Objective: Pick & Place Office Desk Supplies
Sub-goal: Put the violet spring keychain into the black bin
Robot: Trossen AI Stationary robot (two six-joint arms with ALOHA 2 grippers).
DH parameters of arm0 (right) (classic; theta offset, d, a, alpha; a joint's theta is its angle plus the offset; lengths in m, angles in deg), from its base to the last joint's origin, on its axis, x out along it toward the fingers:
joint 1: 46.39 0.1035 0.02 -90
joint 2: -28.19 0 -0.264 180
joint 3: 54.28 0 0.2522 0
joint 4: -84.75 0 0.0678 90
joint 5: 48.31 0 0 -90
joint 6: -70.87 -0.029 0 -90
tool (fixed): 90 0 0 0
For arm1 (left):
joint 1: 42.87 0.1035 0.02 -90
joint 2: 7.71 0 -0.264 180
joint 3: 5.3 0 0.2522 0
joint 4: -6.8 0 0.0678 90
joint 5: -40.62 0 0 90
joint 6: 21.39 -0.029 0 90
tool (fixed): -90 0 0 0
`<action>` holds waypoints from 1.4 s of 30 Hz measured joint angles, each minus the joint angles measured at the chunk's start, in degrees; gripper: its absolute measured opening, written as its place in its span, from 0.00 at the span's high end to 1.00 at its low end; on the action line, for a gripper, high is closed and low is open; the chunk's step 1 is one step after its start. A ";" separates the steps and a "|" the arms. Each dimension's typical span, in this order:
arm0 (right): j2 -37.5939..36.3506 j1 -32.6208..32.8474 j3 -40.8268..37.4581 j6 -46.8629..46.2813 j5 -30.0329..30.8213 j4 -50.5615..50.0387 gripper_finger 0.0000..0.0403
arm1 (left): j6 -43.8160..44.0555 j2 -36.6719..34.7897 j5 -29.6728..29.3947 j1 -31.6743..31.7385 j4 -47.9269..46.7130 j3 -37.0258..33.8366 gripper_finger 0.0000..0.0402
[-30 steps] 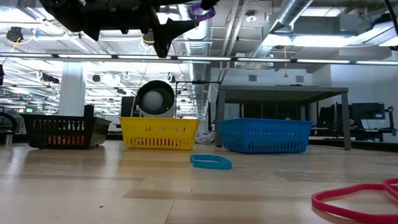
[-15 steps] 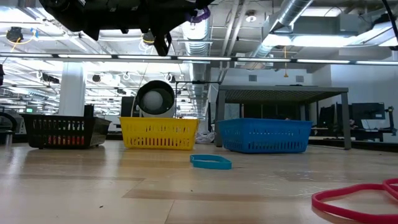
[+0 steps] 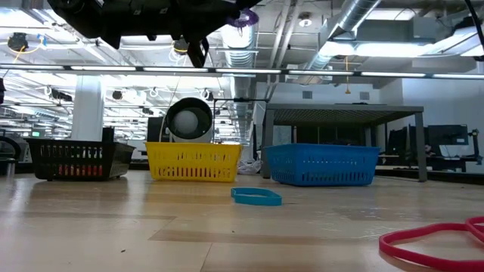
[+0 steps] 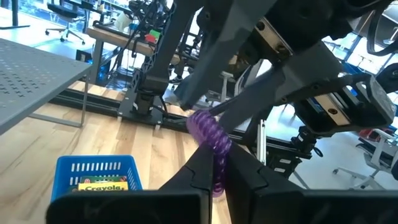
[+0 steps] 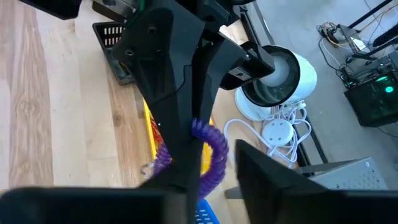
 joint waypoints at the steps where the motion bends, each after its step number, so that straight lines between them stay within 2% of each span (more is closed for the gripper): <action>1: 0.00 0.00 0.00 0.00 0.00 0.00 0.74 | 0.01 0.00 -0.01 0.04 -0.01 0.00 0.98; 7: 0.04 0.20 2.69 -3.84 -0.03 -3.33 0.44 | -0.21 0.00 -0.10 0.23 -1.32 0.00 0.98; 10: 0.08 0.75 5.52 -5.11 0.03 -6.90 0.37 | -1.15 0.00 -0.04 0.94 -1.45 0.00 0.98; 12: 0.02 1.18 7.18 -6.08 0.31 -8.83 0.35 | -1.35 -0.25 -0.08 1.51 -2.16 0.00 0.98; 16: -0.28 2.25 9.53 -8.43 4.63 -15.22 0.37 | -2.68 -5.11 -0.05 3.24 -11.01 -0.07 0.98; 24: -8.36 5.11 6.68 -27.01 12.44 -28.57 0.44 | -5.78 -26.78 -4.99 3.48 -38.30 -0.07 0.98; 28: -15.26 8.06 1.01 -32.59 12.89 -28.40 0.46 | -3.73 -36.29 -6.32 2.69 -49.61 -0.04 0.99; 32: -23.07 9.84 -7.83 -38.83 12.99 -27.47 0.47 | -1.96 -41.32 -9.24 1.47 -58.83 -0.07 0.99; 36: -32.12 10.90 -20.89 -41.48 11.87 -19.95 0.47 | -0.17 -41.97 -9.92 0.31 -64.30 -0.04 0.99; 42: -44.90 10.16 -41.52 -39.39 6.85 -1.01 0.48 | 4.07 -39.31 -12.44 -0.73 -75.04 -0.07 0.99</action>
